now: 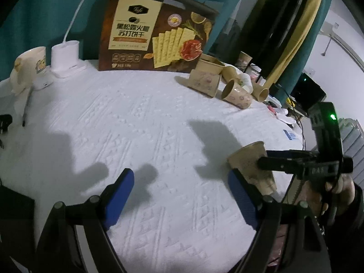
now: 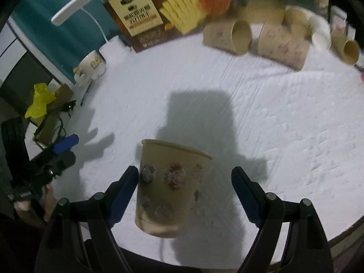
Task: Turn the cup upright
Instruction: 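Grasp the cup with the right gripper while the left gripper releases it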
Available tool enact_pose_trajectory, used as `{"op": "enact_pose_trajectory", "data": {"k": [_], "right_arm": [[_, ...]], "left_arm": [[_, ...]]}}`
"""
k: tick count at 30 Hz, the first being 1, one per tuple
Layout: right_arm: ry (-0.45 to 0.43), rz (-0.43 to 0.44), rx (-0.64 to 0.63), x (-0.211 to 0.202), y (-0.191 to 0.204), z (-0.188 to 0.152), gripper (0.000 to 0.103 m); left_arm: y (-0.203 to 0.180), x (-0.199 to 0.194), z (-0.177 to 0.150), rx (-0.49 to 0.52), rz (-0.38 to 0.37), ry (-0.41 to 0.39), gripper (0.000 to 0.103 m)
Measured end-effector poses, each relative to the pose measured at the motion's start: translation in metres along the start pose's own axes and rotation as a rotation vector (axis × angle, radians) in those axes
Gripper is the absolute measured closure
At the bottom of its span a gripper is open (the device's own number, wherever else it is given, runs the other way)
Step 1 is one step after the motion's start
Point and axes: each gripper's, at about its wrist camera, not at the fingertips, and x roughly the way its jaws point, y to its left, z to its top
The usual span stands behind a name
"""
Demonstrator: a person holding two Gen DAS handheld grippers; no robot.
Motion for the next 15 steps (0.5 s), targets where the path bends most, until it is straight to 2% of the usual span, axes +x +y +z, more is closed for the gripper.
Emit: {"op": "enact_pose_trajectory", "data": {"k": [7, 8, 9, 10, 15], "right_arm": [[0.079, 0.027, 0.014, 0.025, -0.002, 0.011, 0.021], [0.085, 0.033, 0.011, 0.026, -0.001, 0.012, 0.023], [0.089, 0.037, 0.004, 0.028, 0.000, 0.013, 0.032], [0.097, 0.047, -0.004, 0.030, 0.001, 0.014, 0.036], [0.059, 0.032, -0.011, 0.027, 0.002, 0.022, 0.038]], "left_arm": [[0.006, 0.000, -0.002, -0.001, -0.003, -0.009, 0.018], [0.007, 0.001, -0.002, 0.003, -0.002, -0.008, 0.018], [0.007, 0.001, -0.002, 0.007, -0.001, -0.006, 0.018], [0.008, 0.001, -0.001, 0.008, 0.000, -0.005, 0.018], [0.010, 0.003, -0.001, 0.008, 0.001, -0.002, 0.018]]}}
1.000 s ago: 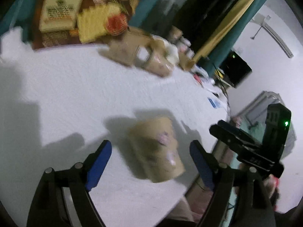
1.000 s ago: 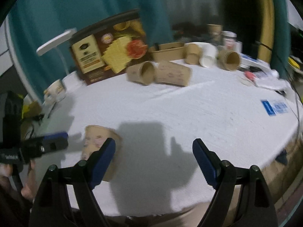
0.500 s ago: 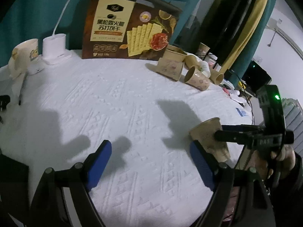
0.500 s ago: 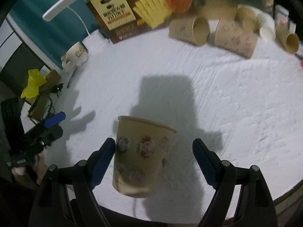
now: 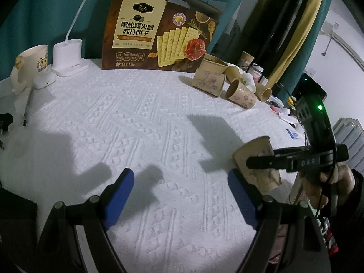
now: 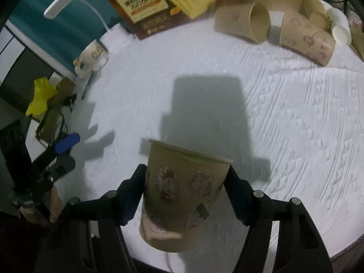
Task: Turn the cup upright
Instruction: 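Grasp the cup with the right gripper while the left gripper releases it, then rotate the cup with the right gripper until its rim faces up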
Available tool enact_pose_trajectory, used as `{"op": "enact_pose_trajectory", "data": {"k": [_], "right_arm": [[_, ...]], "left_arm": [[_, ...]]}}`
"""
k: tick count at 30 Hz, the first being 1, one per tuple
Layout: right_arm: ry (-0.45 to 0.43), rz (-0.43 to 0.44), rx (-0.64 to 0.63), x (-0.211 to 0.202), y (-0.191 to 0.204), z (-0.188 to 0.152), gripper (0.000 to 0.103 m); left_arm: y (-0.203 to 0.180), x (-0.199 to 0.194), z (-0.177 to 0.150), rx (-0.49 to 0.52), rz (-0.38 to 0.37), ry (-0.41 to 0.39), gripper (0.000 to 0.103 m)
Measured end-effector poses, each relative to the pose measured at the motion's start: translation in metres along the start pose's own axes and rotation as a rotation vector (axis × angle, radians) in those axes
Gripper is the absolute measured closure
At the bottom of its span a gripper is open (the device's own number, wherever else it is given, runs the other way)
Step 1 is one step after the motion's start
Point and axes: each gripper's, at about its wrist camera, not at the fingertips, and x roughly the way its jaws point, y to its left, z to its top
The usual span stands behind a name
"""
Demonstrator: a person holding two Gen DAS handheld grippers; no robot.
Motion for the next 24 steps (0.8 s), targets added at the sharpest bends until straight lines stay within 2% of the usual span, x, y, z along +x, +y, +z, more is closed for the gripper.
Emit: {"op": "enact_pose_trajectory", "data": {"k": [2, 7, 10, 15, 21, 24], "right_arm": [[-0.082, -0.046, -0.036, -0.010, 0.004, 0.004, 0.038], [-0.404, -0.241, -0.221, -0.030, 0.025, 0.002, 0.038], [-0.502, -0.313, -0.235, -0.022, 0.025, -0.010, 0.038], [-0.537, -0.309, -0.183, -0.012, 0.019, -0.029, 0.038], [-0.575, -0.338, -0.219, -0.017, 0.028, -0.052, 0.038], [-0.559, -0.315, -0.214, -0.017, 0.027, -0.062, 0.038]], "left_arm": [[0.000, -0.001, 0.000, 0.002, 0.000, -0.002, 0.018], [0.001, -0.005, 0.002, 0.001, 0.024, -0.020, 0.018], [0.001, -0.007, 0.003, -0.001, 0.040, -0.026, 0.018], [-0.002, -0.008, -0.001, -0.004, 0.036, -0.021, 0.018], [-0.009, -0.009, -0.006, 0.011, 0.026, -0.014, 0.018], [-0.013, -0.010, -0.007, 0.022, 0.017, -0.016, 0.018]]}}
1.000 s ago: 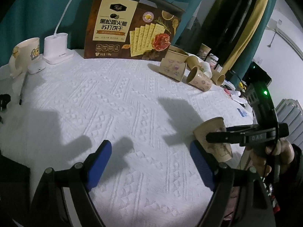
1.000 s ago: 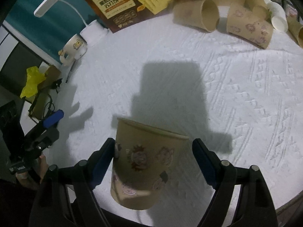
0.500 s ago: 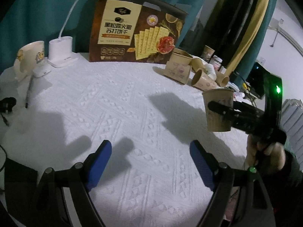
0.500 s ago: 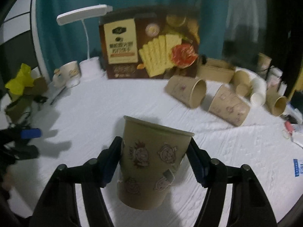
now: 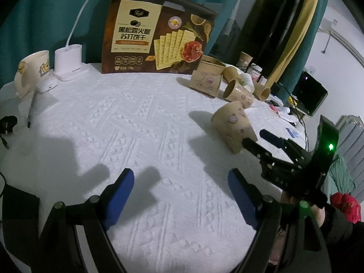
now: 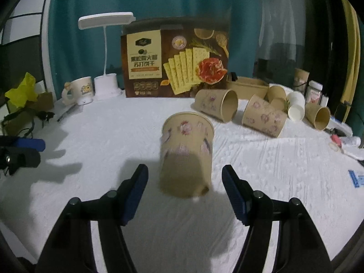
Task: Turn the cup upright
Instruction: 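Rotate the cup with the right gripper until its rim faces up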
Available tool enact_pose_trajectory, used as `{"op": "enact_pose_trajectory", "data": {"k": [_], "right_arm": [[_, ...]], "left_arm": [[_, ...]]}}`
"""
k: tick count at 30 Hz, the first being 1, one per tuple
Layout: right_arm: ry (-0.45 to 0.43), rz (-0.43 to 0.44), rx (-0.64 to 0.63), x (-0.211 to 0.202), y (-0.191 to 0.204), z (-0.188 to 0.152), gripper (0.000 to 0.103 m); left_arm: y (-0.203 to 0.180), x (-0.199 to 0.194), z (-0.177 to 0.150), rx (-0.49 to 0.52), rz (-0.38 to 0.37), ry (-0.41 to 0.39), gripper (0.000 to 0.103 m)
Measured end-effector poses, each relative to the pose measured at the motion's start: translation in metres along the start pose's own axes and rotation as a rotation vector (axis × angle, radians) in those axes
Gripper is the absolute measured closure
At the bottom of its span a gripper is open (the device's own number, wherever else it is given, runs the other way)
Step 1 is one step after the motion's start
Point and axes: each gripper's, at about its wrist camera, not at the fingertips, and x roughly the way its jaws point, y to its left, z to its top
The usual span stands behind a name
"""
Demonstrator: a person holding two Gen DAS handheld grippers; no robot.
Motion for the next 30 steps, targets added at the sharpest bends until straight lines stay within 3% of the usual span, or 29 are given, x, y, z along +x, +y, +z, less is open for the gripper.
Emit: {"op": "enact_pose_trajectory", "data": {"k": [5, 10, 15, 17, 20, 22, 23, 25, 27, 30], "right_arm": [[0.191, 0.132, 0.053, 0.011, -0.002, 0.015, 0.038], [0.419, 0.217, 0.055, 0.031, -0.011, 0.050, 0.021], [0.617, 0.340, 0.098, 0.086, -0.028, 0.089, 0.021], [0.740, 0.424, 0.114, 0.116, -0.029, 0.094, 0.021], [0.832, 0.438, 0.087, 0.148, -0.029, 0.093, 0.021], [0.845, 0.447, 0.074, 0.158, -0.027, 0.093, 0.023], [0.844, 0.451, 0.062, 0.159, -0.025, 0.092, 0.036], [0.807, 0.434, 0.043, 0.153, -0.023, 0.096, 0.040], [0.741, 0.417, 0.039, 0.143, -0.023, 0.099, 0.041], [0.553, 0.362, 0.001, 0.116, -0.020, 0.102, 0.041]], "left_arm": [[-0.003, -0.002, 0.000, 0.004, -0.008, -0.005, 0.018], [0.002, -0.007, 0.000, -0.013, -0.010, -0.024, 0.018], [0.009, -0.011, 0.002, -0.028, -0.012, -0.034, 0.018], [0.011, -0.013, 0.003, -0.025, -0.011, -0.038, 0.018], [0.017, -0.015, 0.002, -0.030, -0.006, -0.034, 0.018], [0.020, -0.015, 0.001, -0.035, 0.001, -0.026, 0.018], [0.022, -0.014, -0.001, -0.038, 0.005, -0.020, 0.018], [0.026, -0.013, -0.002, -0.043, 0.011, -0.010, 0.018], [0.029, -0.011, -0.004, -0.049, 0.014, -0.003, 0.018], [0.029, -0.008, -0.004, -0.044, 0.010, 0.001, 0.018]]}}
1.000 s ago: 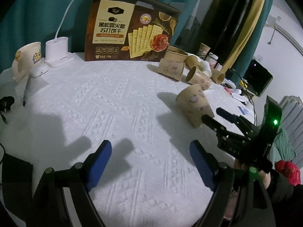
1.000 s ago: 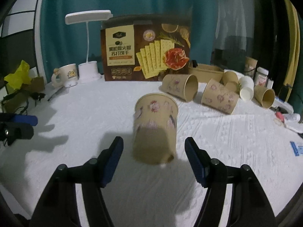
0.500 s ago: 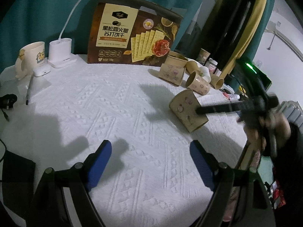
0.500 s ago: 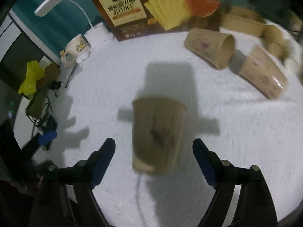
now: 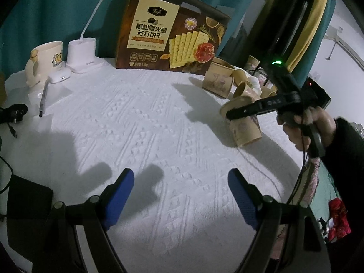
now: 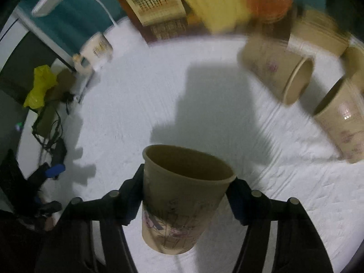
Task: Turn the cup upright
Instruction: 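Rotate the cup with the right gripper until its rim faces up, then lower the upright cup onto the table and open the right gripper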
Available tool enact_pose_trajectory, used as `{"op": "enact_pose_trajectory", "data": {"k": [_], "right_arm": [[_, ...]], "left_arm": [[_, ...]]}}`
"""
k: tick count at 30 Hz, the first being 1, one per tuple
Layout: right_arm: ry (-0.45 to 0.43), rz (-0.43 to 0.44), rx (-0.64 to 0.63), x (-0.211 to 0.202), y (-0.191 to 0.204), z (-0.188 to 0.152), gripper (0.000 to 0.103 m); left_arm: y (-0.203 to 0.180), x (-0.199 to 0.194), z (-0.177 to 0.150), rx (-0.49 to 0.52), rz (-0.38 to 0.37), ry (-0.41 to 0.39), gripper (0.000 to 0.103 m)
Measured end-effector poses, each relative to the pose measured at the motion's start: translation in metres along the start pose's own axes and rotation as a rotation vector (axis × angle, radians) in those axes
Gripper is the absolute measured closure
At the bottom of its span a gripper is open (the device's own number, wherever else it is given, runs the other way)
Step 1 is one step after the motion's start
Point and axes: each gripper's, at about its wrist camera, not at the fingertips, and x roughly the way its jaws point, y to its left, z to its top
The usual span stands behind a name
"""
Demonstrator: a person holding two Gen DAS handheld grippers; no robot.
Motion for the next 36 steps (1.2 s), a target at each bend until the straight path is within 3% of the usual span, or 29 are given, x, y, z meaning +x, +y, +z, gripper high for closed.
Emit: {"op": "enact_pose_trajectory", "data": {"k": [5, 8, 12, 20, 26, 36], "right_arm": [[-0.316, -0.228, -0.126, -0.026, 0.032, -0.048, 0.041], [-0.434, -0.392, -0.187, -0.025, 0.047, -0.080, 0.041], [-0.530, -0.453, -0.154, -0.027, 0.054, -0.108, 0.041], [-0.577, -0.470, -0.118, -0.032, 0.066, -0.144, 0.038], [-0.516, -0.413, -0.021, -0.034, 0.063, -0.160, 0.027], [-0.463, -0.376, 0.127, -0.058, 0.058, -0.206, 0.026]], "left_arm": [[-0.009, 0.001, -0.003, 0.020, -0.018, -0.006, 0.018], [-0.014, 0.003, -0.006, 0.025, -0.030, -0.009, 0.018], [-0.024, 0.005, -0.008, 0.040, -0.042, 0.000, 0.018], [-0.038, 0.002, -0.012, 0.075, -0.041, -0.003, 0.018], [-0.050, 0.001, -0.014, 0.091, -0.039, -0.010, 0.018], [-0.077, 0.005, -0.020, 0.148, -0.041, 0.004, 0.018]]}}
